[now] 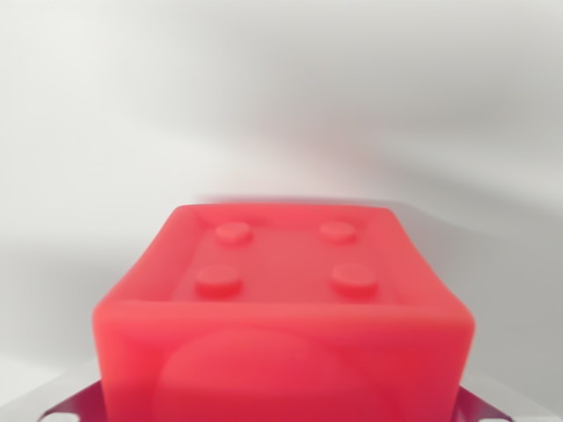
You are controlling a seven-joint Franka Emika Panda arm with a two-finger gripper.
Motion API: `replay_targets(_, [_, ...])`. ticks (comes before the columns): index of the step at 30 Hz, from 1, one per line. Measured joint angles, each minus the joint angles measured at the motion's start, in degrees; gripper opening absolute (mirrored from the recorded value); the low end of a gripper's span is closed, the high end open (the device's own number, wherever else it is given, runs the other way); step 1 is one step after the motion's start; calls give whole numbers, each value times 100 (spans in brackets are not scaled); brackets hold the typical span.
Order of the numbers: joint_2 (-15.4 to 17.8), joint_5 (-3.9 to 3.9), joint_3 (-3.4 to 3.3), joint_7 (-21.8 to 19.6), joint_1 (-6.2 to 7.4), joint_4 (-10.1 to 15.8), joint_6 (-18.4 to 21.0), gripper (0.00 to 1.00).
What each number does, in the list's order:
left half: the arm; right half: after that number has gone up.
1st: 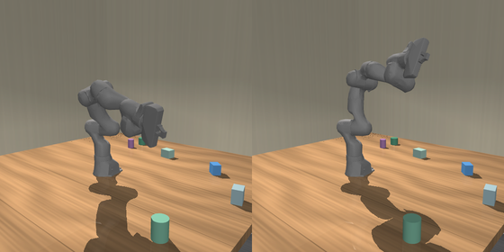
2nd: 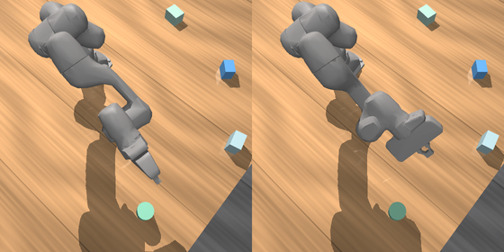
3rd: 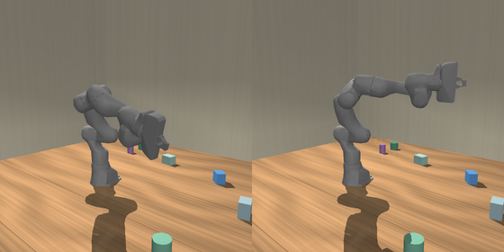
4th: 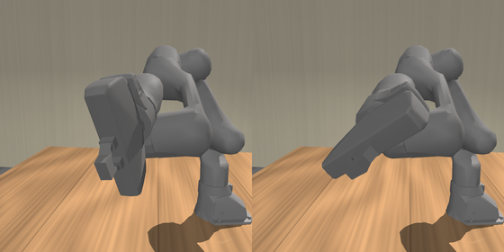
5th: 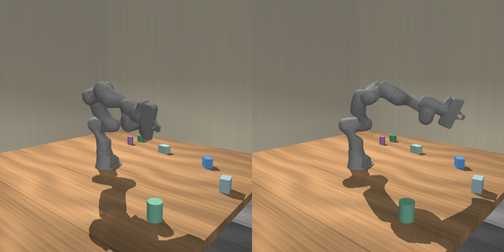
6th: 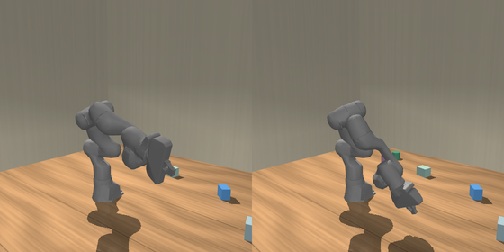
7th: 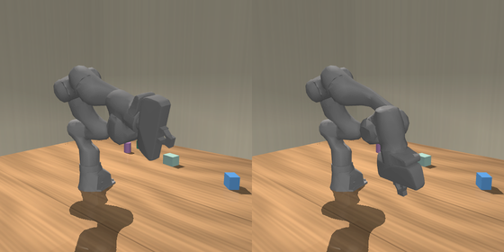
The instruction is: Destack cube
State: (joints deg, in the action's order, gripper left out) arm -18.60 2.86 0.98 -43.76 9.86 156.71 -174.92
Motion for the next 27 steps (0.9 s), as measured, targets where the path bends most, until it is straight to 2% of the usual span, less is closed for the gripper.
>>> replay_targets(10, [-172, 0, -31, 0, 35, -52, -129, 0])
replay_targets(11, [-175, 0, -32, 0, 36, -53, -131, 100])
replay_targets(27, [-179, 0, -35, 0, 40, -55, -135, 100])
